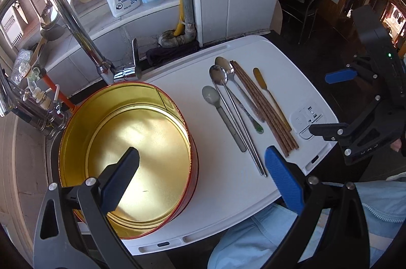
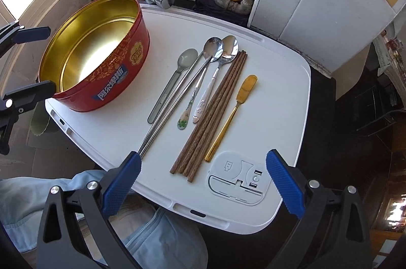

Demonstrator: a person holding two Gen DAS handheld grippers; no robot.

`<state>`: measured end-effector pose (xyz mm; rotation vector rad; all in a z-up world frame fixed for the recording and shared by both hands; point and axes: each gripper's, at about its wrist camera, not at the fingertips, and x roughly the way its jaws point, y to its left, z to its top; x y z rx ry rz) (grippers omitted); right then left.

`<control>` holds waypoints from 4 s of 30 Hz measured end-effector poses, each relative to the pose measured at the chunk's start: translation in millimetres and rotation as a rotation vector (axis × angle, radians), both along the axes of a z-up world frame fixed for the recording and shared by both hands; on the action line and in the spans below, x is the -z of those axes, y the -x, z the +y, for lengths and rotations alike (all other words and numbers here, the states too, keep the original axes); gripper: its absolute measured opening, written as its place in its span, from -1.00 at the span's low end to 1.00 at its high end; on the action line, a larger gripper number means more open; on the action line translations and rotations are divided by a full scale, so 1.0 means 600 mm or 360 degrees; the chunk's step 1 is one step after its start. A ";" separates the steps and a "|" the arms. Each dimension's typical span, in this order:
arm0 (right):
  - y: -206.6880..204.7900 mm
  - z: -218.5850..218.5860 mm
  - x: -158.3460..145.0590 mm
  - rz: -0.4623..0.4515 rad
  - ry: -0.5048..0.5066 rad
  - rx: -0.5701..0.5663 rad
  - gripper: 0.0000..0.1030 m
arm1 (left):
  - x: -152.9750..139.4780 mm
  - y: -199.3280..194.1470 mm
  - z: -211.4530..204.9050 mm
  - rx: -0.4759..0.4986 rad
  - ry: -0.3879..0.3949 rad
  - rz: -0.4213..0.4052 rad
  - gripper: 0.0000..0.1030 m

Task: Organize utensils
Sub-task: 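Move both tools down toward the utensils on the cutting board, then grasp the grey plastic spoon with the left tool while the right tool grasps the gold butter knife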

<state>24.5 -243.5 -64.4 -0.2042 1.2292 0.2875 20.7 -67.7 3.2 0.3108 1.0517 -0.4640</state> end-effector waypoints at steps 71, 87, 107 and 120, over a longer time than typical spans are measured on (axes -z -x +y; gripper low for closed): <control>-0.119 -0.074 0.154 -0.0145 0.0142 0.0467 0.93 | 0.221 -0.138 -0.102 0.0002 -0.0088 -0.0100 0.43; -0.125 -0.072 0.163 -0.0137 0.0139 0.0450 0.93 | 0.242 -0.158 -0.091 -0.0192 -0.0090 0.0009 0.43; -0.141 -0.062 0.171 -0.0082 -0.0015 0.0452 0.16 | 0.250 -0.182 -0.091 -0.0163 0.0047 0.0107 -0.77; -0.117 -0.087 0.130 -0.0089 -0.0196 0.0517 -0.94 | 0.214 -0.176 -0.074 -0.0225 0.0179 0.0079 -0.79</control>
